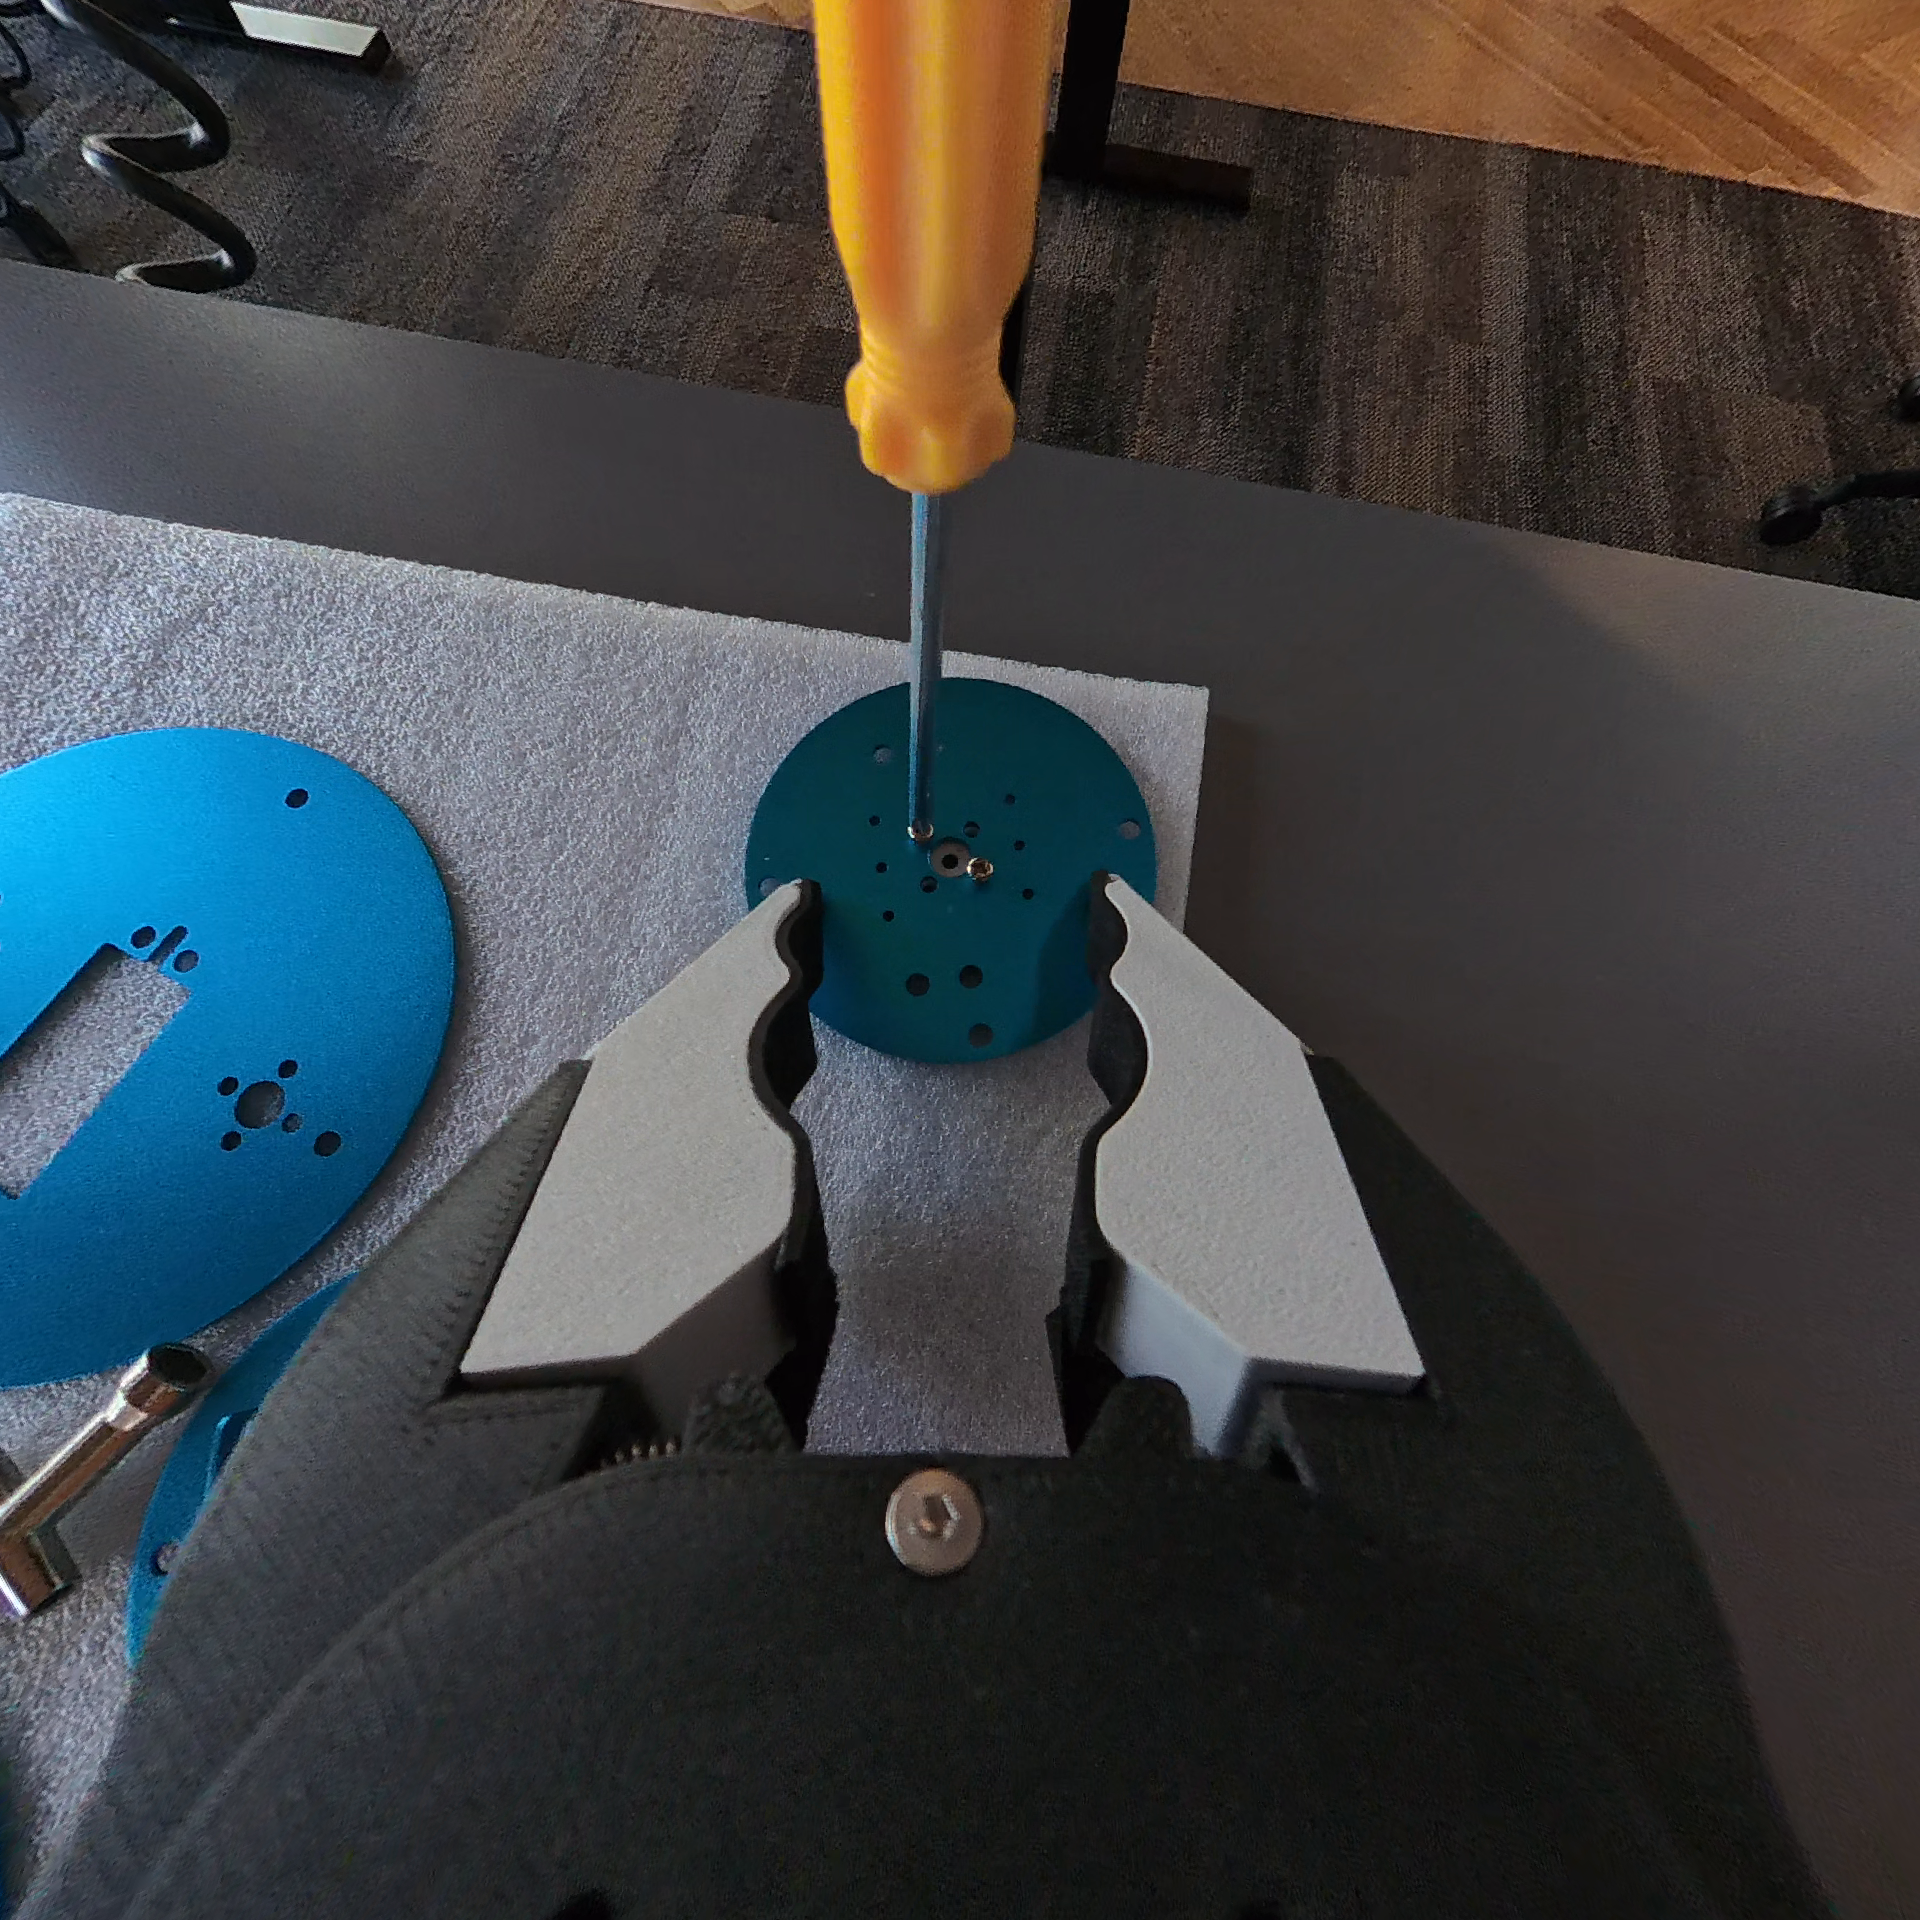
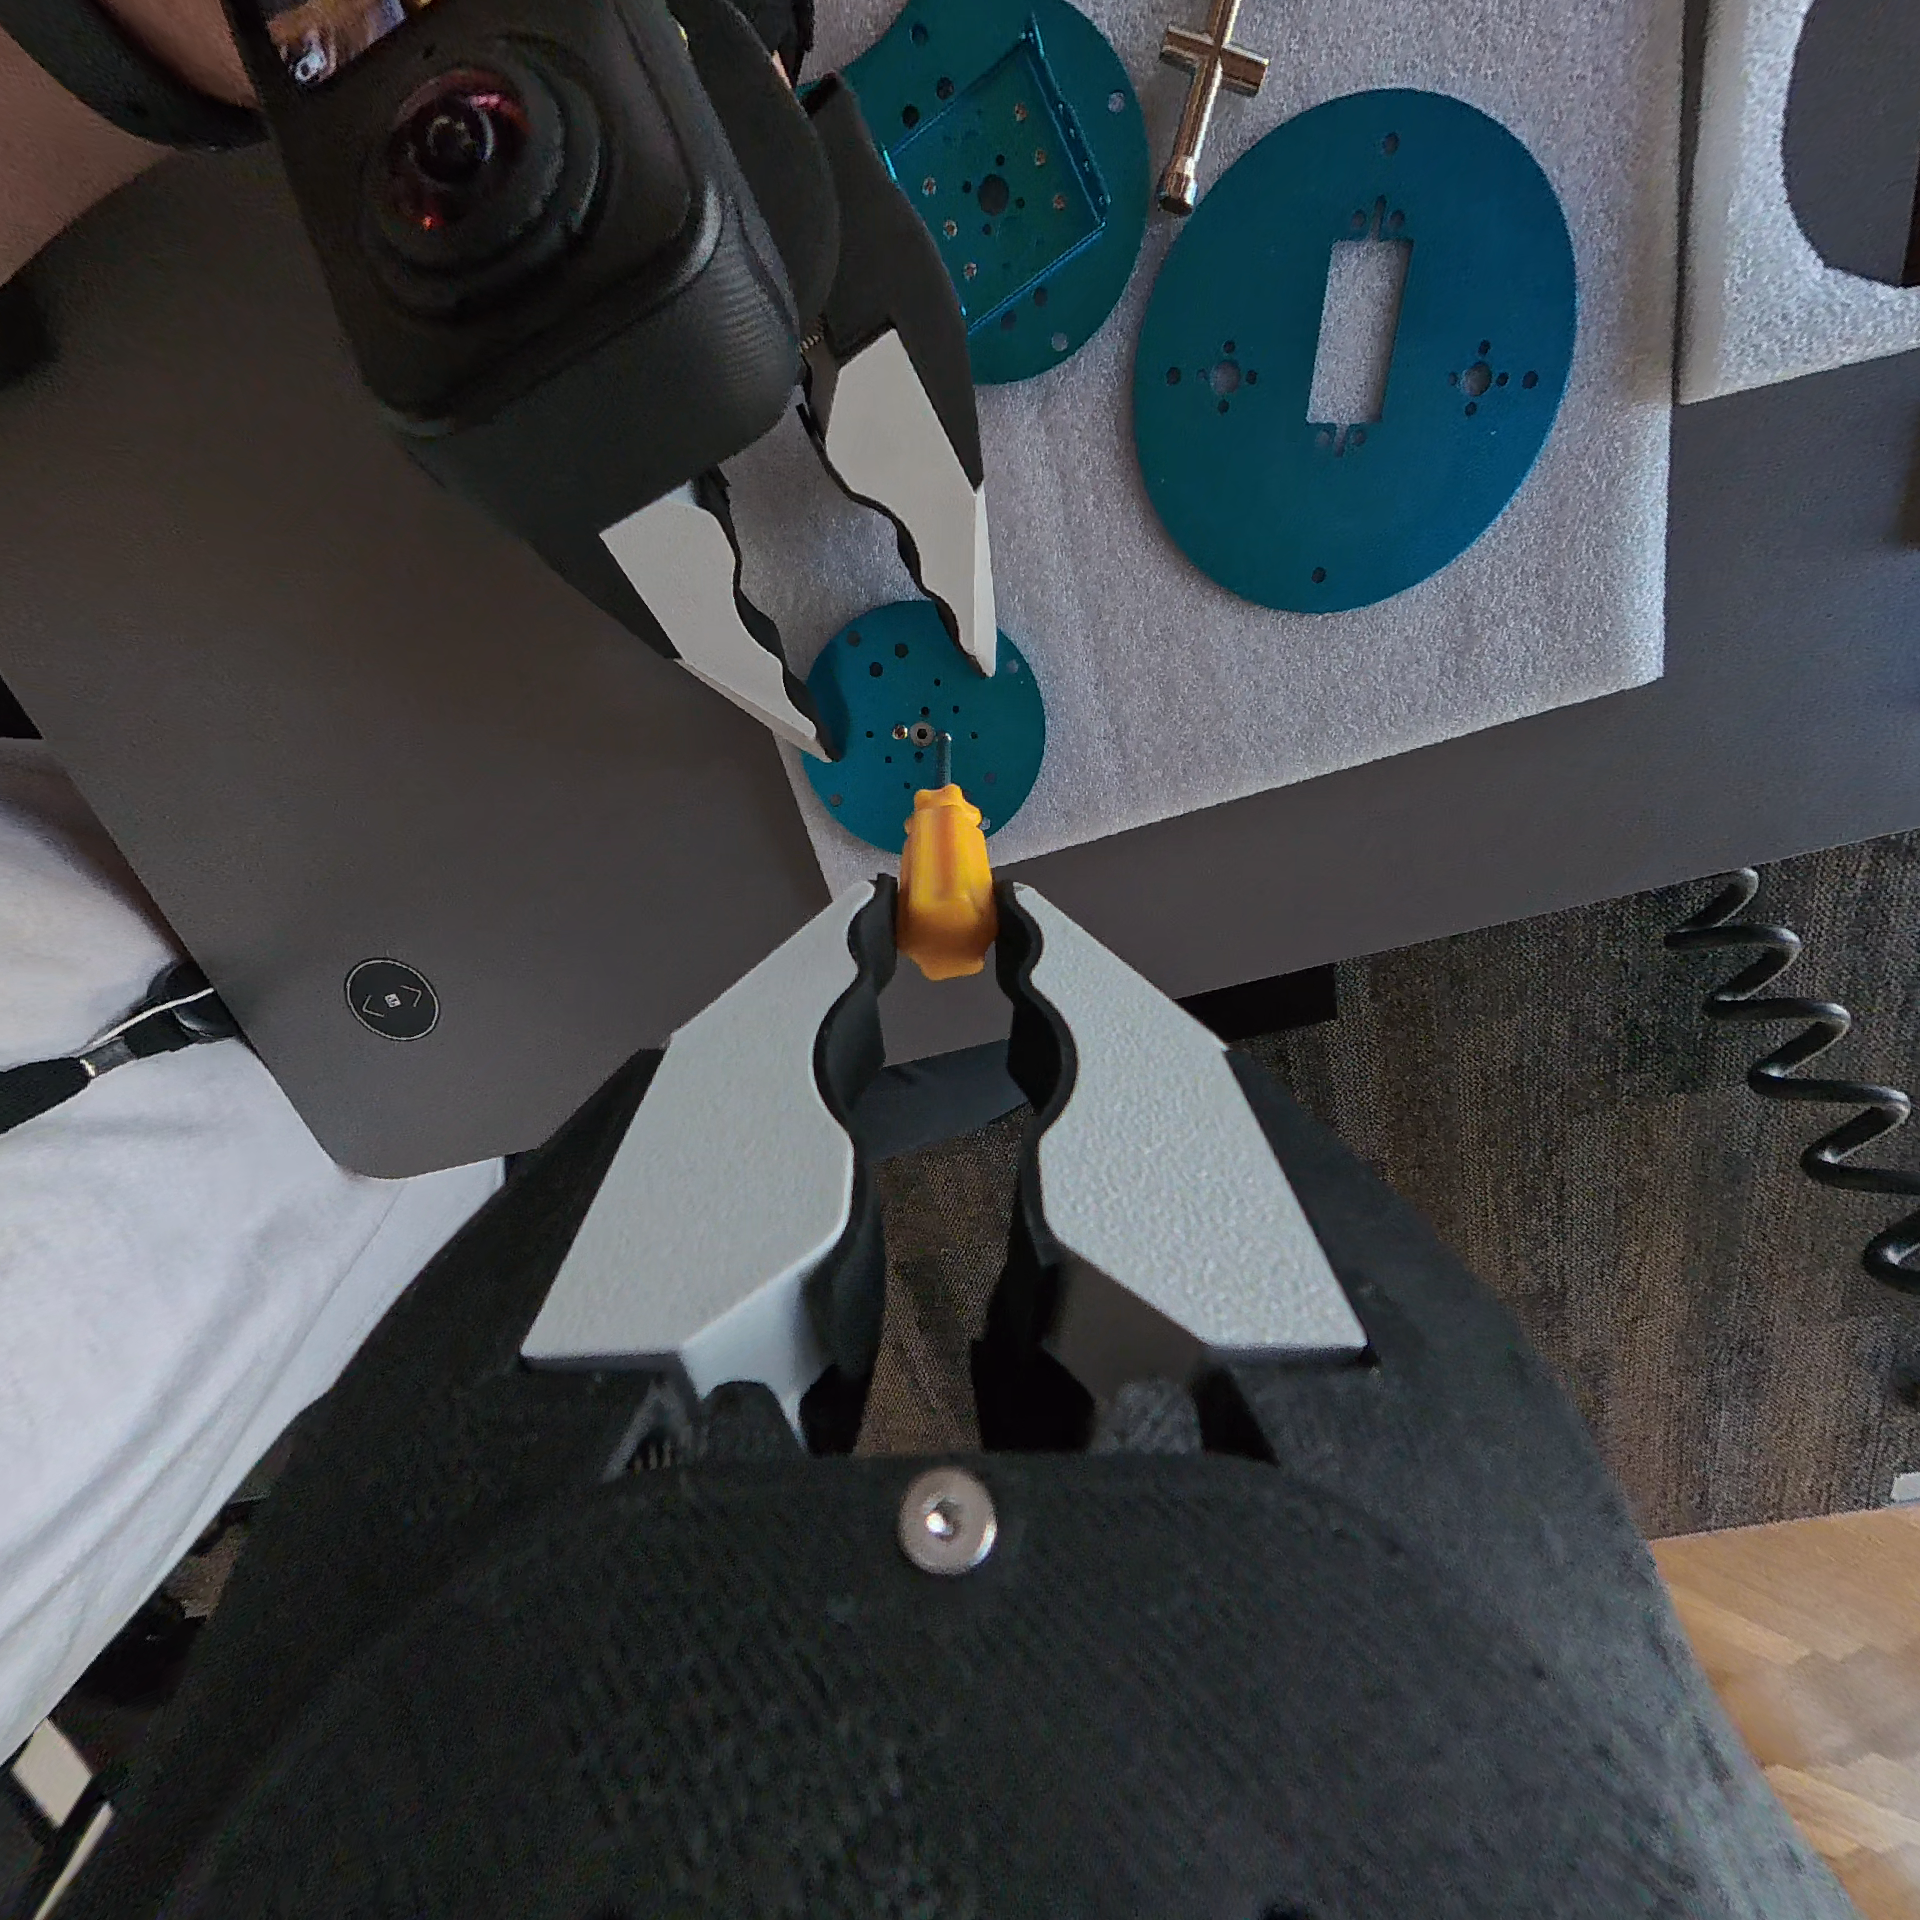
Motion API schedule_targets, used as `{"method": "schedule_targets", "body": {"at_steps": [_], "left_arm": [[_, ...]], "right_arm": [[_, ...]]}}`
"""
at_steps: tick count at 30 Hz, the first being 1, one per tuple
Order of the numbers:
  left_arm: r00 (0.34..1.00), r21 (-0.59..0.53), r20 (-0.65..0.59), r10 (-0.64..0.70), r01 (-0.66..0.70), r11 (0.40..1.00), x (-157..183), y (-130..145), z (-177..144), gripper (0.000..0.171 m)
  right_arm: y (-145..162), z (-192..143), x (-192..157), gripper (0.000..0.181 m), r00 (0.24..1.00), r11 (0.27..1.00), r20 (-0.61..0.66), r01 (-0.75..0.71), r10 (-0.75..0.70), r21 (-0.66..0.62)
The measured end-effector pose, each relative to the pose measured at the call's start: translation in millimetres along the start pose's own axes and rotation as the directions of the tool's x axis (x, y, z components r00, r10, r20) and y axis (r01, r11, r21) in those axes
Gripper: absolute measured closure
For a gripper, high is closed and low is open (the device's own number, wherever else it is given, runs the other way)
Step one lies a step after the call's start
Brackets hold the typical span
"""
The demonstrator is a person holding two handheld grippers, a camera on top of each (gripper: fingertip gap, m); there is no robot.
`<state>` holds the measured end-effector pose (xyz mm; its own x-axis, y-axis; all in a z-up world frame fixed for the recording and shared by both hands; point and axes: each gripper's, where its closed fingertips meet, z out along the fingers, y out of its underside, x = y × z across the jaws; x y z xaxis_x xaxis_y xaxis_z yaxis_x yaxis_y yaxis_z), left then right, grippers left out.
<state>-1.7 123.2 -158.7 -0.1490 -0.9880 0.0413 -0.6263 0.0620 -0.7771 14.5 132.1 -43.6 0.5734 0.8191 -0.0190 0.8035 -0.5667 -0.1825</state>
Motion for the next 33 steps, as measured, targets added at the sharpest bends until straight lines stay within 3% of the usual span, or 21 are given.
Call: {"method": "schedule_targets", "body": {"at_steps": [7, 33], "left_arm": [[1.000, -0.001, 0.004, -0.007, 0.007, 1.000, -1.2, 0.0, 0.2, 0.124], [1.000, -0.013, 0.010, -0.006, 0.006, 1.000, -1.8, 0.4, 0.2, 0.127]], "right_arm": [[-2.8, 0.0, -3.2, 0.163, 0.995, 0.995, -0.019, 0.094, -0.095, -0.010], [-1.9, -0.3, -3.7, 0.163, 0.992, 0.991, -0.017, 0.122, -0.123, -0.058]]}}
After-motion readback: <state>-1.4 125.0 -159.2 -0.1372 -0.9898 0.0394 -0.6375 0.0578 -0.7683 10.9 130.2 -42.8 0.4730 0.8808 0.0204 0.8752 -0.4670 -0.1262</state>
